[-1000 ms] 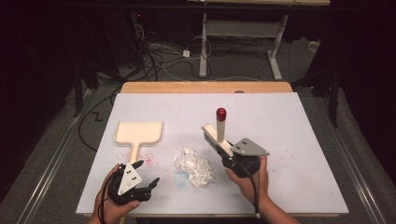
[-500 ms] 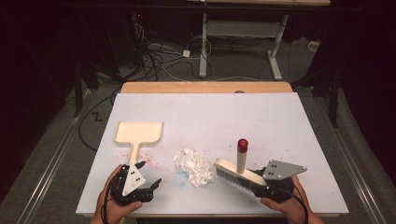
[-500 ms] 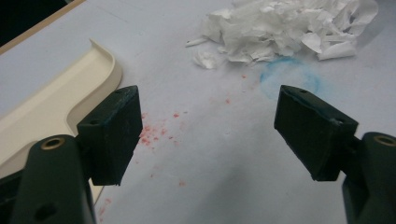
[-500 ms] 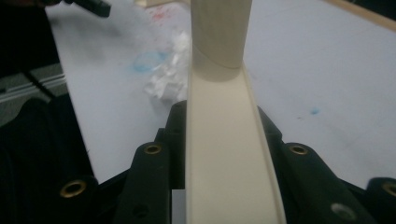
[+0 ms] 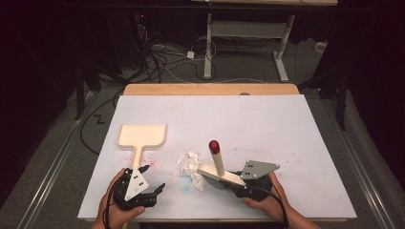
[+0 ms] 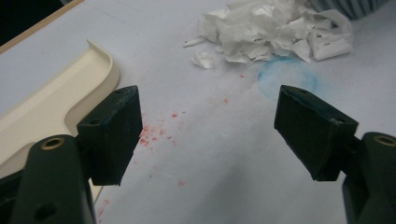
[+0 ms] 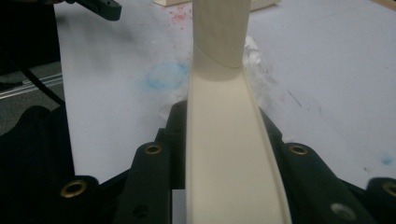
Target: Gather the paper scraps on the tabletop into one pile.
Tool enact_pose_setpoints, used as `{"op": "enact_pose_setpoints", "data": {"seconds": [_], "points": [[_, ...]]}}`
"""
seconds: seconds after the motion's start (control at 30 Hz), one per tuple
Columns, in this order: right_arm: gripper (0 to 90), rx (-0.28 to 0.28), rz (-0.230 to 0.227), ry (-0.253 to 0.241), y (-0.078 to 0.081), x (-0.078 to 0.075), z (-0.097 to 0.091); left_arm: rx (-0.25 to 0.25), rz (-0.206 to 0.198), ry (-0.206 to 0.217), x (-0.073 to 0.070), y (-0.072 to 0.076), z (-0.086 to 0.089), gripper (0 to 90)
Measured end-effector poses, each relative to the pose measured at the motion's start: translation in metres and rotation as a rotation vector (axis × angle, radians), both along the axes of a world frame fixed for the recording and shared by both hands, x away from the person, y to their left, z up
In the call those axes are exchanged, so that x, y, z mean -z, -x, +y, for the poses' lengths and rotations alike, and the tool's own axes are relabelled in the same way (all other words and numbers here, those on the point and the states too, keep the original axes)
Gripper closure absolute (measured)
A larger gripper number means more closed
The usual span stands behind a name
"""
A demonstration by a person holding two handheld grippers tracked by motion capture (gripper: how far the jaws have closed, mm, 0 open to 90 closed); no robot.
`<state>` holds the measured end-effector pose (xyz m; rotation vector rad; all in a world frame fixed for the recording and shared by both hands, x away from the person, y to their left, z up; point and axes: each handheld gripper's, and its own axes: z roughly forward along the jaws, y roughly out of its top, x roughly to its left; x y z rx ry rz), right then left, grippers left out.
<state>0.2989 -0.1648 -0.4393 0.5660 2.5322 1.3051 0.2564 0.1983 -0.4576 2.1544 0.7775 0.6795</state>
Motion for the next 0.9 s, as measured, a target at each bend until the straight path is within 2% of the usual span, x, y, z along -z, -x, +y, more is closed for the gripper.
{"op": "enact_pose_setpoints", "data": {"seconds": [0.2, 0.47, 0.53, 0.73, 0.8, 0.83, 0.87, 0.9], "points": [[67.9, 0.010, -0.030, -0.031, -0.009, -0.006, 0.007, 0.005, -0.003, -0.009, 0.000, 0.000, -0.003, 22.3], [67.8, -0.021, -0.036, -0.075, 0.001, -0.025, -0.018, -0.003, -0.003, -0.010, 0.000, 0.002, -0.001, 22.3], [67.8, -0.025, -0.043, -0.052, 0.008, -0.028, -0.025, -0.004, -0.003, -0.011, 0.000, 0.002, -0.001, 22.3], [67.8, -0.051, -0.056, -0.044, 0.021, -0.030, -0.032, -0.002, -0.004, -0.010, -0.001, 0.002, -0.001, 22.3], [67.8, -0.076, -0.043, -0.056, 0.024, -0.031, -0.030, -0.002, -0.006, -0.009, -0.001, 0.002, -0.001, 22.3], [67.8, -0.109, -0.034, -0.048, 0.026, -0.029, -0.024, -0.002, -0.007, -0.009, -0.001, 0.002, -0.001, 22.3], [67.8, -0.109, -0.034, -0.048, 0.026, -0.029, -0.024, -0.003, -0.008, -0.010, -0.002, 0.002, -0.001, 22.3], [67.8, -0.133, -0.022, -0.026, 0.024, -0.022, -0.016, -0.002, -0.009, -0.008, -0.002, 0.002, -0.001, 22.3]]}}
